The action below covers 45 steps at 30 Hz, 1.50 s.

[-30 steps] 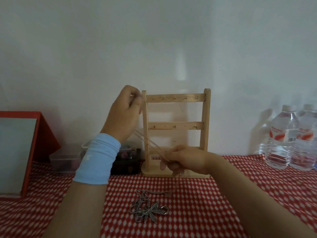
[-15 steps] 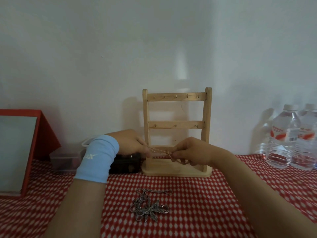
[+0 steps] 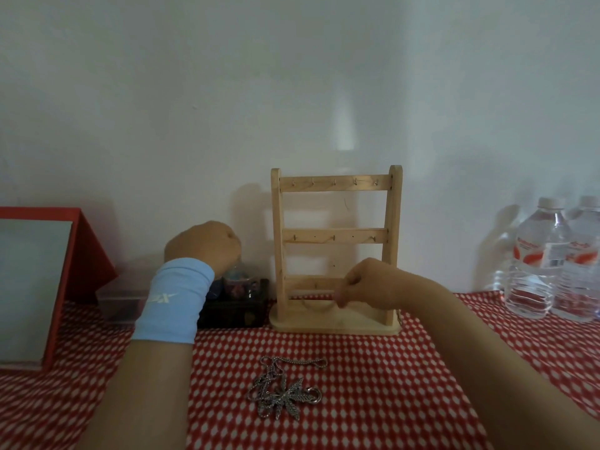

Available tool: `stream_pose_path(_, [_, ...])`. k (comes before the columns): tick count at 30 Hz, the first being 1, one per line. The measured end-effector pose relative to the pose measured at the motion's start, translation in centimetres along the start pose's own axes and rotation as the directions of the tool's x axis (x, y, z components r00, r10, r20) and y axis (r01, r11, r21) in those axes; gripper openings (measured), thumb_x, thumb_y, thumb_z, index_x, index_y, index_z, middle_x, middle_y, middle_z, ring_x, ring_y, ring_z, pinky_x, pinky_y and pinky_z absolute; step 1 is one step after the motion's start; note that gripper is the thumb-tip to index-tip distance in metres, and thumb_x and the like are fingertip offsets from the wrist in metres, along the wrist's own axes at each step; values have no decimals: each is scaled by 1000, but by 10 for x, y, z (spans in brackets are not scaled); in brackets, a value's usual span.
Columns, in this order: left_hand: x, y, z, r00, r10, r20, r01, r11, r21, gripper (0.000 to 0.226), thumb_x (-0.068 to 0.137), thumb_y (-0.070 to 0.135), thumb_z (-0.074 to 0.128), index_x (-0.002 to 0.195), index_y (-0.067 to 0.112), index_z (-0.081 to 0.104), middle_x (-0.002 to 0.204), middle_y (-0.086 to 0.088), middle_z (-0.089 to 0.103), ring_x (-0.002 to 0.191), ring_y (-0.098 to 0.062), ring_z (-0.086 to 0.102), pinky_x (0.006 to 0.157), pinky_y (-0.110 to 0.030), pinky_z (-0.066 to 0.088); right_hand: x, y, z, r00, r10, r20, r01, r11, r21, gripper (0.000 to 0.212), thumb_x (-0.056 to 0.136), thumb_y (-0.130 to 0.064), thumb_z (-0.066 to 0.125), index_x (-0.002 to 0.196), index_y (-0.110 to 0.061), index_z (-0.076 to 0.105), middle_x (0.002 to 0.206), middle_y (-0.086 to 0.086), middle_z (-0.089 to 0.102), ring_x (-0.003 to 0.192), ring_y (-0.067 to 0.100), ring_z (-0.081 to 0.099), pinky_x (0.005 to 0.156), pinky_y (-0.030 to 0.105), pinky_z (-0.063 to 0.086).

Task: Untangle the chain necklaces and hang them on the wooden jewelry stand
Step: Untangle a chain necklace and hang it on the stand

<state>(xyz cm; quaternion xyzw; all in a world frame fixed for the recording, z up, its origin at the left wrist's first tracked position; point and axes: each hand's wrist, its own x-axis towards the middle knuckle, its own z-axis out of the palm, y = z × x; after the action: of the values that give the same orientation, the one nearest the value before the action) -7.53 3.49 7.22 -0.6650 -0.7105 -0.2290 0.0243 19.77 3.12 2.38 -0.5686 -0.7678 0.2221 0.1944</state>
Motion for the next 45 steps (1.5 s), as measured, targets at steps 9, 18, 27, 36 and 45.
stream_pose_path(9, [-18,35,0,903,391,181,-281,852,-441,31,98,25,51,78,20,74,68,7,61,62,-6,55,64,-24,41,1,-18,6,993,-117,-23,113,984,-136,29,96,-29,67,124,-22,72,120,-5,72,107,9,65,98,28,51])
stream_pose_path(18, [-23,63,15,886,451,110,-323,769,-551,13,92,19,62,103,22,68,95,10,66,88,-7,62,75,-18,47,-5,-33,22,927,-352,130,134,634,762,61,96,0,61,149,-24,44,99,18,73,95,32,71,103,49,53])
stream_pose_path(27, [-9,43,24,963,240,-124,-268,792,-549,39,85,-6,53,89,31,64,112,4,57,84,-13,62,62,-14,47,-2,-18,9,990,-74,122,30,944,329,27,102,-31,58,93,-18,80,57,-6,39,50,11,33,48,27,33])
stream_pose_path(36, [-22,67,36,863,471,184,-287,755,-590,24,98,25,53,119,28,65,115,6,69,102,-6,64,100,-32,49,-8,-31,-3,983,-180,-25,180,984,-7,27,105,-27,48,88,-25,69,78,-11,63,59,-6,55,59,12,40])
stream_pose_path(45, [-25,64,60,769,518,375,-32,617,-786,28,102,27,46,105,13,70,67,3,63,55,-14,53,69,-29,51,-11,-22,-18,976,-129,-174,133,991,16,25,105,-27,52,86,-25,67,85,-9,63,77,7,57,65,23,41])
